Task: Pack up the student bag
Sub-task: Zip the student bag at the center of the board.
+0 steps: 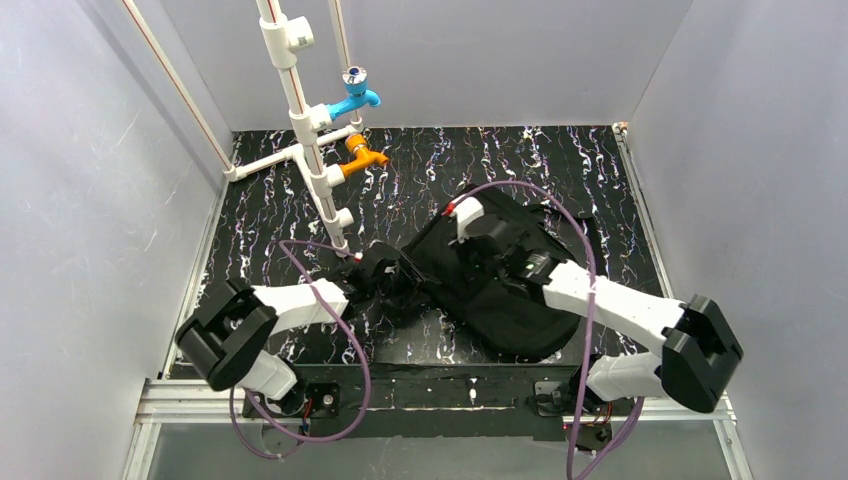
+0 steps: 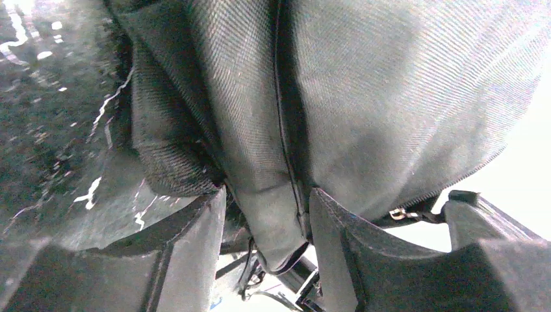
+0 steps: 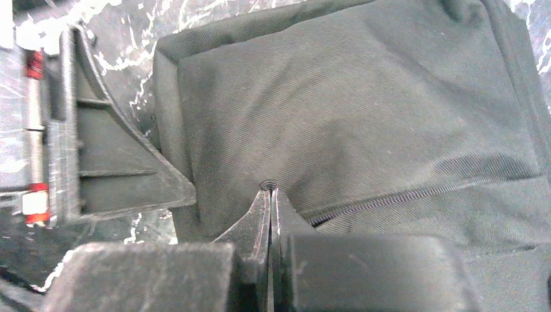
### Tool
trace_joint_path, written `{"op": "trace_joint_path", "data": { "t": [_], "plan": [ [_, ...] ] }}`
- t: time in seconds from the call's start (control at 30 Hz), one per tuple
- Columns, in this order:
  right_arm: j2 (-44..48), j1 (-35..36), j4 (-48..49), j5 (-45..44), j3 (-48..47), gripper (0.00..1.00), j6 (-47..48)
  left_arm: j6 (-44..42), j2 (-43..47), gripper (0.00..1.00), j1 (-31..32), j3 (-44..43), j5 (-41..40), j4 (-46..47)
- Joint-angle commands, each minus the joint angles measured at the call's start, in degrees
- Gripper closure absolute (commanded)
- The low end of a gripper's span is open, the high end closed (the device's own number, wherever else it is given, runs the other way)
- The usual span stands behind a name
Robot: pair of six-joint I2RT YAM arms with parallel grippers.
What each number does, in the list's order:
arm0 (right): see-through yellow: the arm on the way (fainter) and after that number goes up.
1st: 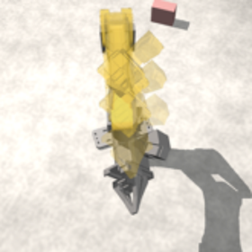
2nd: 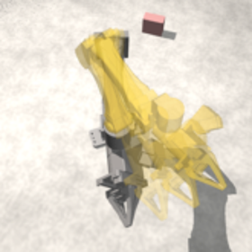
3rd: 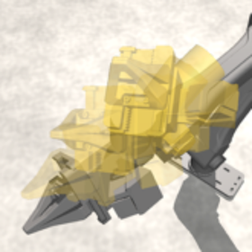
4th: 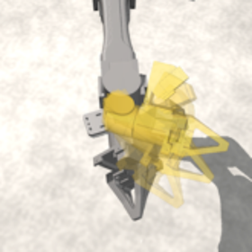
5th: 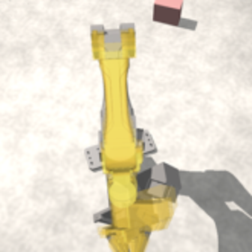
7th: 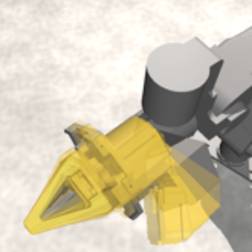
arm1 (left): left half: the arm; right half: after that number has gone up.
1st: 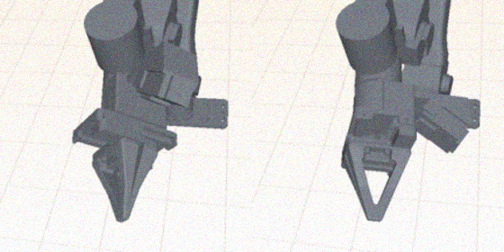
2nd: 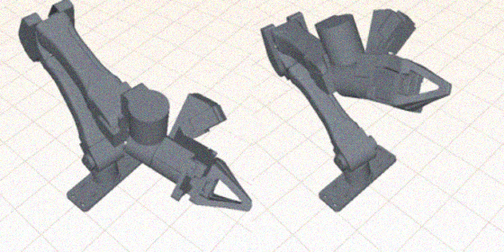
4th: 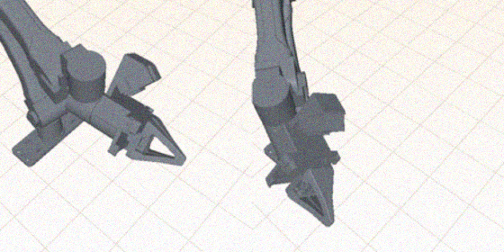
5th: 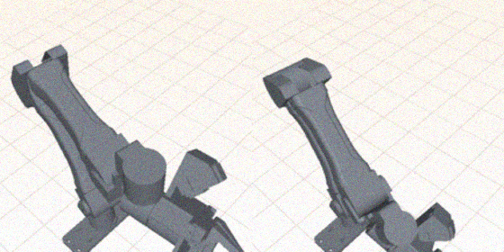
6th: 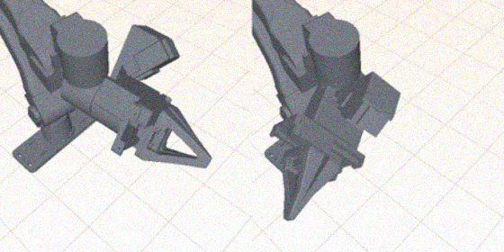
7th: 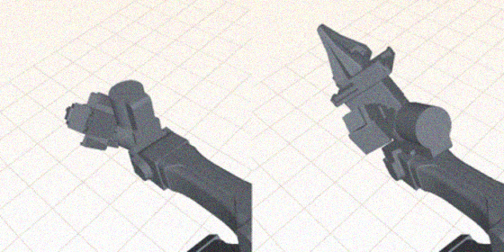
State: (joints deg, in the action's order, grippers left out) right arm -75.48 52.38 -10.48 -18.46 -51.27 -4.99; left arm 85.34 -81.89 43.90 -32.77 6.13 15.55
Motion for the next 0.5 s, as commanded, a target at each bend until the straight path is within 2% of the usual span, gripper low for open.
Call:
{"op": "trace_joint_path", "data": {
  "t": [0.0,0.07,0.33,0.37,0.47],
  "plan": [
    [4.6,-4.4,6.6,10.7,2.5,0.99,-7.0,1.4,-3.8,0.49,0.2,-3.9,3.3,6.5],
    [4.8,-4.8,6.0,11.5,2.4,0.99,-7.3,1.8,-4.5,0.46,0.7,-5.0,3.2,6.7],
    [6.2,-5.2,7.3,13.7,2.4,0.99,-9.3,4.8,-7.9,0.45,1.8,-6.2,2.0,8.3],
    [6.4,-5.2,7.5,13.7,2.3,0.99,-9.6,4.4,-8.7,0.46,2.0,-6.6,2.0,8.6],
    [6.9,-5.2,7.2,13.7,1.6,0.99,-10.2,4.0,-10.4,0.67,2.3,-5.8,1.4,9.8]
  ]
}}
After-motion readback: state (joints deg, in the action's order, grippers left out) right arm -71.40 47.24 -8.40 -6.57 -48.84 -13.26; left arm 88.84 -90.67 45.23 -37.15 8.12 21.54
